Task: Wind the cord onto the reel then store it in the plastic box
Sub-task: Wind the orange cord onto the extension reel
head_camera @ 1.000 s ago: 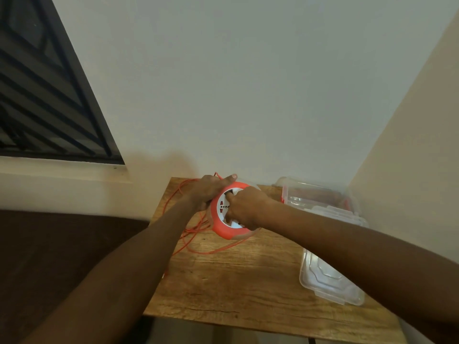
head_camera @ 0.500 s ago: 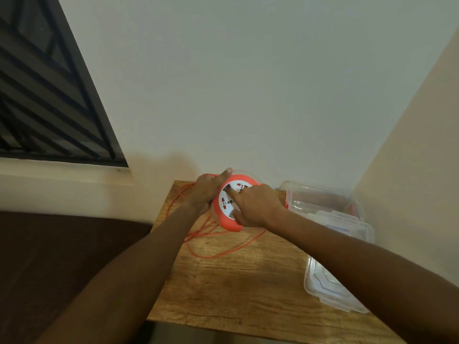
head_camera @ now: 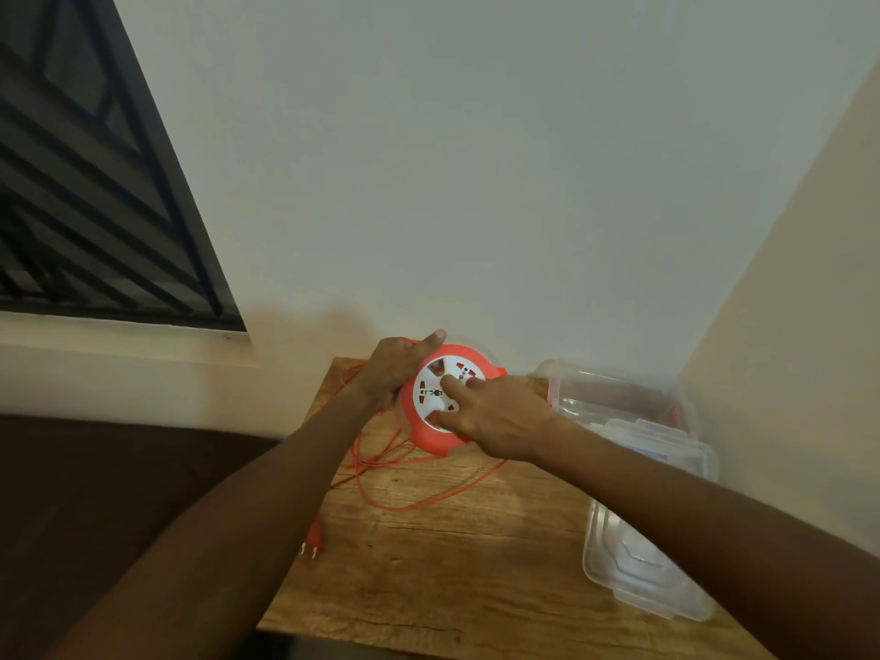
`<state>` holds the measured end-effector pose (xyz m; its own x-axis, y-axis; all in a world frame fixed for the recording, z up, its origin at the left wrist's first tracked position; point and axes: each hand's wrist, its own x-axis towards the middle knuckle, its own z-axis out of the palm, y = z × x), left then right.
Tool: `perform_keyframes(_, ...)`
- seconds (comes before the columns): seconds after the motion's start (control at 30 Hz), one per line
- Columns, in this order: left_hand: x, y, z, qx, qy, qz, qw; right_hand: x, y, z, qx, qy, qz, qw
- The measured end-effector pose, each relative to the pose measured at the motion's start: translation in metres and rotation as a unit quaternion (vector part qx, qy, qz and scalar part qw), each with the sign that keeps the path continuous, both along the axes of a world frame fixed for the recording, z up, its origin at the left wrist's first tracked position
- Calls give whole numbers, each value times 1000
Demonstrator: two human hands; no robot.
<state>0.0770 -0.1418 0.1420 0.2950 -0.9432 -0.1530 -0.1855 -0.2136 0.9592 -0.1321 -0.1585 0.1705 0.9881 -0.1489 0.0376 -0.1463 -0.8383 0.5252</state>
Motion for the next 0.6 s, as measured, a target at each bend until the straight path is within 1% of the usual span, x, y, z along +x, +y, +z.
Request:
perform_keyframes(0.07,-1,0,4,6,-10,-11,1000,0,-6,6,-1,66,66,996)
perform_keyframes(0.17,-3,0,6,12,-10,-20,1000,4,-11,16,3,118,85,989)
perform_keyframes(0.33,-2,0,9,11,3,-25,1000,14,-9,35,-16,134,43,990)
perform_keyframes(0.4,-5,0,10,13,14,-26,999,17,-6,36,-43,155,31,986)
perform_keyframes(0.47,-7,0,10,15,21,-28,999,19,-3,34,-77,167,40,982)
perform_keyframes(0.53,-7,0,9,15,12,-32,999,22,-3,31,-86,148,51,984)
perform_keyframes(0.6,-7,0,10,9,11,-30,999,24,-3,28,-43,105,16,993)
